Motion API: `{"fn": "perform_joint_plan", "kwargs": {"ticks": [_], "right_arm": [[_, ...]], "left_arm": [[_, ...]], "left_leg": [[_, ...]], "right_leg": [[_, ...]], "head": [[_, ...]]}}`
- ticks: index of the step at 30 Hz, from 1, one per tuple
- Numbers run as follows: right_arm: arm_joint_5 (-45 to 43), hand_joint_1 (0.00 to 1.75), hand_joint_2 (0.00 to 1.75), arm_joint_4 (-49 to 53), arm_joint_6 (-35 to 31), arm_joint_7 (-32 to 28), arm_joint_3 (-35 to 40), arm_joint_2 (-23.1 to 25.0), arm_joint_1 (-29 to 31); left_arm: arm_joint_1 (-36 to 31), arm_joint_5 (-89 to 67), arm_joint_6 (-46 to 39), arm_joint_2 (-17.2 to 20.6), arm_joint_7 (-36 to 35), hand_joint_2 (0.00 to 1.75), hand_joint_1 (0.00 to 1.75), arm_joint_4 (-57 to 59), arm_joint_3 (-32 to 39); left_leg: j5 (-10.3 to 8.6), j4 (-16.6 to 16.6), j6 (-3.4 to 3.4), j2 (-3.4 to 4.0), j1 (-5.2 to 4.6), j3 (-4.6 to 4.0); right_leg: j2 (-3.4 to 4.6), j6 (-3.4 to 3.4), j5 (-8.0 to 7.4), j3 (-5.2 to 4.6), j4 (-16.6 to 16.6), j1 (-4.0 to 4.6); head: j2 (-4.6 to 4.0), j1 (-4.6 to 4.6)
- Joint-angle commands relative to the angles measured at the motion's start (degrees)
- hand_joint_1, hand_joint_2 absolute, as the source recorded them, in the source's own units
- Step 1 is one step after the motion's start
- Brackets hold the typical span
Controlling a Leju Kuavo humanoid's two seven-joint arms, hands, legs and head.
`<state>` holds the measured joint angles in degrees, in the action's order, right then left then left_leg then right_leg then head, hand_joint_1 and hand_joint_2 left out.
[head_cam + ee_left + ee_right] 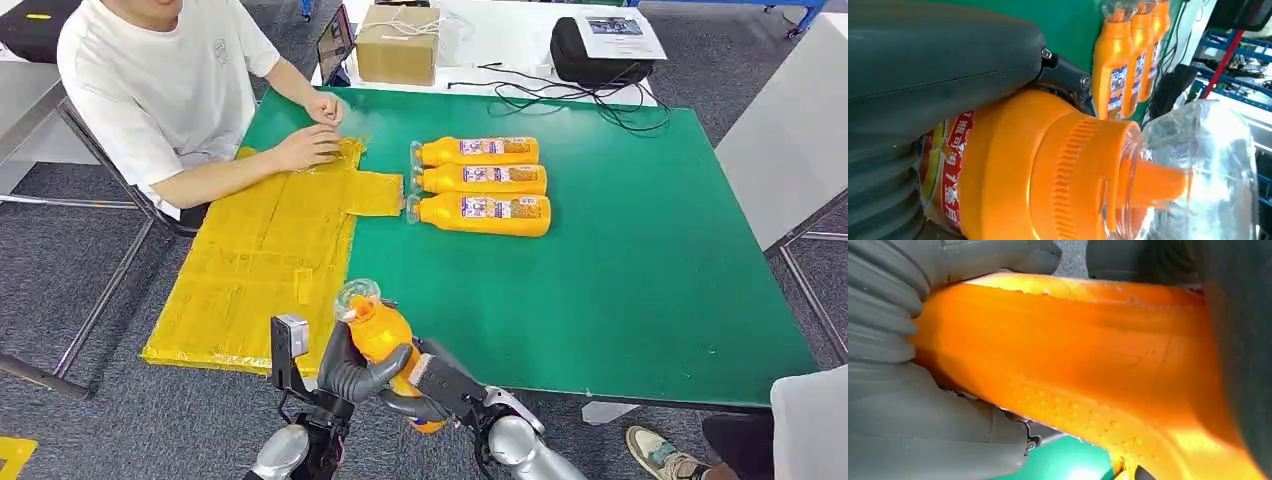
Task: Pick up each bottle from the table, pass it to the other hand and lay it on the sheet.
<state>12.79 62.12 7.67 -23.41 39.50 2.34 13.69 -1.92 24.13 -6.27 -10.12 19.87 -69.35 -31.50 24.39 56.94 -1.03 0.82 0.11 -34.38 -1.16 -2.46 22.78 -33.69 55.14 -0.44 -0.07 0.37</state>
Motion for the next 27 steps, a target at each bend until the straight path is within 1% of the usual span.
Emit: {"fn": "perform_joint_plan", "kwargs": {"ticks": [1,2,3,5,6,7,8,9,10,11,12,14,17,18,19,20,22,23,24,25,27], "right_arm": [[-2.2,0.05,1.75,1.5,-0.2,-1.4,-1.2,2.6,4.8],[-2.5,0.0,1.75,1.9,-0.5,-1.2,-1.6,2.8,4.8],[-2.9,0.0,1.75,2.5,-1.1,-0.9,-2.1,3.1,4.7],[-3.8,0.0,1.75,3.9,-2.3,-1.0,-3.2,4.0,4.2],[-4.2,0.0,0.0,4.8,-3.1,-1.3,-3.8,4.4,3.7],[-4.4,0.0,0.0,5.0,-3.2,-1.3,-4.0,4.7,3.6],[-3.6,0.0,0.0,6.3,-7.4,-2.4,-5.2,5.9,2.3],[-3.9,0.0,0.0,7.8,-10.2,-3.6,-6.5,6.6,1.1],[-2.5,0.0,0.0,9.6,-12.8,-4.4,-6.6,6.5,0.0],[-2.7,0.0,0.0,11.3,-13.9,-3.6,-7.0,6.2,-1.1],[-2.9,0.0,0.0,11.9,-14.3,-3.2,-7.4,6.1,-1.7],[-3.2,0.0,0.0,13.3,-16.7,-4.1,-9.3,6.5,-2.8],[-4.6,0.0,0.0,14.5,-18.6,-5.0,-11.6,7.5,-3.6],[-5.4,0.0,0.0,15.0,-19.7,-5.6,-12.7,8.3,-3.9],[-6.4,0.0,0.0,15.3,-20.3,-5.6,-13.6,8.9,-4.1],[-6.9,0.0,0.0,15.5,-20.8,-5.8,-14.0,9.1,-4.1],[-7.3,0.0,0.0,15.5,-21.3,-6.0,-14.3,9.3,-4.1],[-7.5,0.0,0.0,15.5,-21.4,-5.9,-14.6,9.4,-4.4],[-7.9,0.0,0.0,15.3,-22.0,-5.7,-15.2,9.5,-4.7],[-7.9,0.0,0.0,15.2,-22.0,-5.7,-15.2,9.4,-4.7],[-9.6,0.0,0.0,13.7,-22.9,-2.8,-16.8,9.9,-4.7]], "left_arm": [[1.1,2.7,1.4,0.3,-1.6,1.75,1.75,3.1,1.3],[1.1,2.8,1.2,0.2,-1.3,1.75,1.75,2.6,1.6],[1.1,3.2,1.2,0.1,-1.2,1.75,1.75,2.0,2.0],[1.3,3.9,1.4,0.2,-1.4,1.75,1.75,0.5,2.5],[2.0,4.4,1.1,-0.9,-1.3,1.75,1.75,-0.8,3.0],[2.2,4.3,0.6,-1.1,-1.2,1.75,1.75,-1.4,3.1],[1.5,-0.5,-6.3,-0.9,0.8,1.75,1.75,-3.2,3.6],[0.3,-5.9,-9.8,0.7,2.4,1.75,1.75,-4.1,3.0],[-0.4,-8.2,-10.4,1.9,2.2,1.75,1.75,-5.2,3.7],[-0.5,-9.9,-9.8,2.3,1.1,1.75,1.75,-6.2,5.5],[-0.6,-12.5,-10.6,2.8,0.8,1.75,1.75,-6.4,6.4],[-0.8,-14.9,-10.3,3.3,-0.1,1.75,1.75,-7.1,7.9],[-1.1,-16.3,-9.5,3.9,0.0,1.75,1.75,-8.4,8.0],[-1.0,-16.9,-9.3,3.9,0.1,1.75,1.75,-9.5,8.1],[-1.4,-18.1,-9.9,4.1,0.4,1.75,1.75,-10.1,7.9],[-1.7,-19.6,-11.0,4.3,0.4,1.75,1.75,-10.7,8.0],[-2.6,-22.2,-12.5,4.7,0.5,1.75,1.75,-10.9,8.0],[-3.2,-23.7,-13.2,5.4,0.5,1.75,1.75,-10.9,8.0],[-3.8,-23.9,-12.9,5.9,-0.5,1.75,1.75,-11.0,8.6],[-4.0,-23.9,-12.8,6.1,-0.6,1.75,1.75,-11.0,8.8],[-4.7,-27.6,-14.0,7.7,-1.9,1.75,1.75,-11.3,9.8]], "left_leg": [[0.1,0.0,0.05,0.23,-0.04,0.18],[0.13,0.0,0.07,0.26,-0.03,0.22],[0.23,0.1,0.1,0.3,-0.01,0.28],[0.08,0.0,0.04,0.19,-0.02,0.07],[0.18,0.1,0.07,0.27,-0.03,0.21],[0.08,0.0,0.05,0.21,-0.03,0.08],[0.16,0.1,0.06,0.25,-0.04,0.14],[0.25,0.1,0.08,0.28,-0.02,0.25],[0.08,0.1,0.06,0.16,-0.01,0.05],[0.17,0.1,0.1,0.16,-0.01,0.19],[0.08,0.0,0.08,0.08,0.01,0.08],[0.12,0.0,0.12,0.11,-0.01,0.29],[0.39,0.1,0.25,0.11,0.03,0.68],[0.3,0.1,0.25,0.16,0.02,0.64],[0.4,0.1,0.31,0.09,0.03,0.79],[0.0,0.1,0.1,0.0,0.05,0.07],[-0.09,0.0,0.16,-0.12,0.05,0.11],[0.01,0.1,0.19,-0.21,0.06,0.27],[0.11,0.2,0.21,-0.15,0.06,0.34],[-0.07,0.0,0.17,0.03,0.04,0.12],[-0.09,0.0,0.19,-0.07,0.05,0.15]], "right_leg": [[0.34,0.06,0.04,0.05,0.1,-0.06],[0.39,0.07,0.05,0.07,0.1,-0.05],[0.48,0.11,0.13,0.11,0.2,-0.04],[0.27,0.05,0.02,-0.03,0.1,-0.03],[0.41,0.08,0.09,0.06,0.1,-0.05],[0.3,0.06,0.02,-0.03,0.1,-0.03],[0.38,0.07,0.08,0.0,0.2,-0.05],[0.45,0.1,0.15,0.09,0.2,-0.05],[0.25,0.06,0.04,-0.05,0.1,-0.02],[0.3,0.11,0.14,0.05,0.2,-0.03],[0.17,0.08,0.06,0.0,0.1,0.0],[0.21,0.12,0.13,0.17,0.1,-0.03],[0.41,0.27,0.4,0.49,0.3,-0.01],[0.42,0.25,0.3,0.4,0.2,-0.03],[0.45,0.34,0.44,0.52,0.4,-0.02],[-0.02,0.07,0.06,-0.09,0.1,0.05],[-0.11,0.08,0.1,-0.03,0.1,0.02],[-0.1,0.13,0.22,0.14,0.2,0.03],[0.01,0.15,0.28,0.18,0.3,0.02],[0.06,0.08,0.04,-0.03,0.1,0.01],[-0.04,0.09,0.06,0.02,0.1,0.02]], "head": [[0.0,-0.02],[0.0,0.0],[0.0,-0.02],[0.0,0.0],[0.0,0.0],[0.0,0.0],[0.0,0.0],[0.0,0.0],[0.0,0.0],[0.0,-0.02],[0.0,0.02],[0.0,0.04],[0.0,0.0],[0.0,0.11],[0.0,-0.02],[0.0,-0.09],[0.0,0.02],[0.0,0.02],[0.0,0.0],[0.0,-0.02],[0.0,0.0]]}}
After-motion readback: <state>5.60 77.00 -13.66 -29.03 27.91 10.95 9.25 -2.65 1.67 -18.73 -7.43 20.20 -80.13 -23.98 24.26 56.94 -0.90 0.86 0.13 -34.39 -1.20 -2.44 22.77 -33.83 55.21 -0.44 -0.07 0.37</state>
